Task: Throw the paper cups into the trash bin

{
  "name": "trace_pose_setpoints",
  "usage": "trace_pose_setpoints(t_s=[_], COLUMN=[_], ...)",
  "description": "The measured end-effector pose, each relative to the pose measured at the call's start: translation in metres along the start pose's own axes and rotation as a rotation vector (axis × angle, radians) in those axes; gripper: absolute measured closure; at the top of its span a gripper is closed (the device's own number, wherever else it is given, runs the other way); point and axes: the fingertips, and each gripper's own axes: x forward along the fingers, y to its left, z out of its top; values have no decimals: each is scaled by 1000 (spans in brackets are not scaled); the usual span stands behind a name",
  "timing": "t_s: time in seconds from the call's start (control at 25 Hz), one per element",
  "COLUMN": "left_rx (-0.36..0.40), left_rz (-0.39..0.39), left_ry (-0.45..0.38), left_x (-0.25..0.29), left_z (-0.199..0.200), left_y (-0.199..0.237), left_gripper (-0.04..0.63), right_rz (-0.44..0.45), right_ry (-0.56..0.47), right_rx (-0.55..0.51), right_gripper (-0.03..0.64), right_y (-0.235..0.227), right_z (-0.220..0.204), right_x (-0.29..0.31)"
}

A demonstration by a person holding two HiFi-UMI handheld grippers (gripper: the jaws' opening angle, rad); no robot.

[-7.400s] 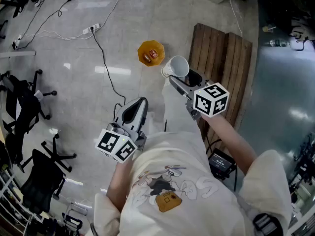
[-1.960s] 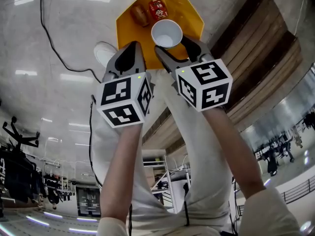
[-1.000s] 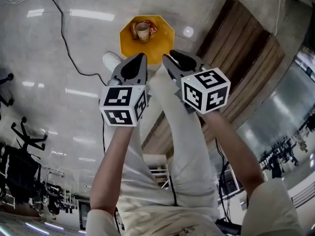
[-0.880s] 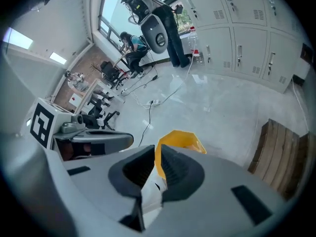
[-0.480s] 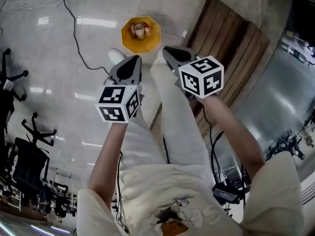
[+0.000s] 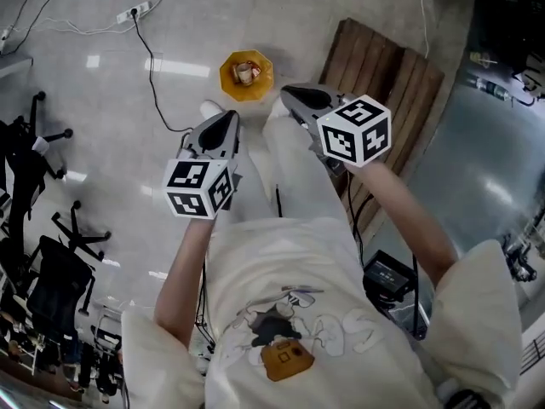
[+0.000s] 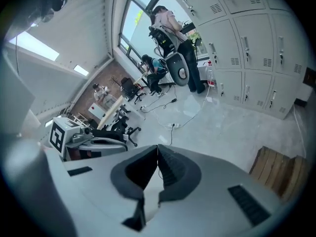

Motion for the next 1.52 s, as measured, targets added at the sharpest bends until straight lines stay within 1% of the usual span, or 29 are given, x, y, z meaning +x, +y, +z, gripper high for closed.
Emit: trace_pose_setpoints(t_s=[0.08, 0.24, 0.44, 0.6, 0.76, 0.92, 1.04, 1.12, 1.28, 1.4, 1.52], left_rx=[22, 62, 118, 123, 131, 124, 133, 140, 121, 125, 126], left_rz=[-4, -13, -32, -46, -64, -69, -66, -59, -60, -64, -66], left_ry=[-34, -83, -119, -170, -203, -191, -191, -202, -206, -213, -220], left_x=[-22, -54, -89, -114, -124, -125, -127, -130, -132, -132, -132], left_z=[18, 45, 66, 81, 91, 85, 86, 90, 89, 91, 91], left_y=[-12, -34, -65, -92, -119, -117, -116, -115, -112, -112, -115], left_gripper=[591, 591, 591, 591, 591, 591, 590, 590, 591, 591, 591], right_rz=[13, 16, 30, 67, 92, 64, 50, 45, 40, 59, 75], right_ry=[-21, -51, -63, -76, -129, -162, -169, -168, -186, -194, -182], right_rx=[14, 4, -20, -65, -31, 23, 37, 32, -4, -22, -40], right_gripper=[607, 607, 607, 607, 607, 609, 609, 609, 609, 609, 609], right_y=[17, 43, 74, 100, 115, 117, 119, 121, 129, 138, 147], right_z=[7, 12, 15, 28, 36, 33, 31, 31, 37, 44, 40], right_x=[-20, -51, -68, -76, -99, -106, -108, -110, -113, -111, -110])
